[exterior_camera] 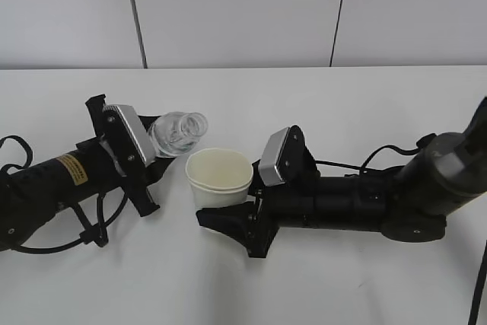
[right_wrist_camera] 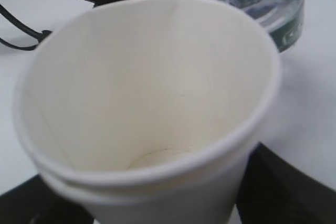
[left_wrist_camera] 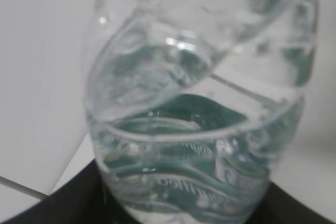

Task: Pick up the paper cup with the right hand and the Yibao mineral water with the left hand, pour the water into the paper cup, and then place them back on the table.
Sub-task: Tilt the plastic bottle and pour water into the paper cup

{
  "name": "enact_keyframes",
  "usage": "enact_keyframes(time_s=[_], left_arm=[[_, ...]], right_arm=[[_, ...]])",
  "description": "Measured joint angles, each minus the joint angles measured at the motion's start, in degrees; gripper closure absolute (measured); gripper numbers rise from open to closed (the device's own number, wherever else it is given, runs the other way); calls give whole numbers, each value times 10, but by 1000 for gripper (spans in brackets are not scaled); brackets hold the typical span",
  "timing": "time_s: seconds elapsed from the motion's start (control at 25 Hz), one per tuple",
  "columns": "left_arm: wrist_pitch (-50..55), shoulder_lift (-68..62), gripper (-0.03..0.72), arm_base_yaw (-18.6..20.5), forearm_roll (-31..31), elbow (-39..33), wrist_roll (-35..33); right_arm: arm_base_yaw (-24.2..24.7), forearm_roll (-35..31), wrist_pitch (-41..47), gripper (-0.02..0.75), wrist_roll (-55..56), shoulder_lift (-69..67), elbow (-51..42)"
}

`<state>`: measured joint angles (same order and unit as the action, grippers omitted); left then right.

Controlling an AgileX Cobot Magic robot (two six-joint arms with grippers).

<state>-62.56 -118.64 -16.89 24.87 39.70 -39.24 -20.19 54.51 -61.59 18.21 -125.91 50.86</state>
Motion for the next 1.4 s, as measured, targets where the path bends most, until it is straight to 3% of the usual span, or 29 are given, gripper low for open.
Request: enact_keyframes(time_s=[1.4], left_arm=[[0, 0, 335, 0, -5, 0, -226]], right_arm=[[-9, 3, 16, 200, 1, -37, 9]])
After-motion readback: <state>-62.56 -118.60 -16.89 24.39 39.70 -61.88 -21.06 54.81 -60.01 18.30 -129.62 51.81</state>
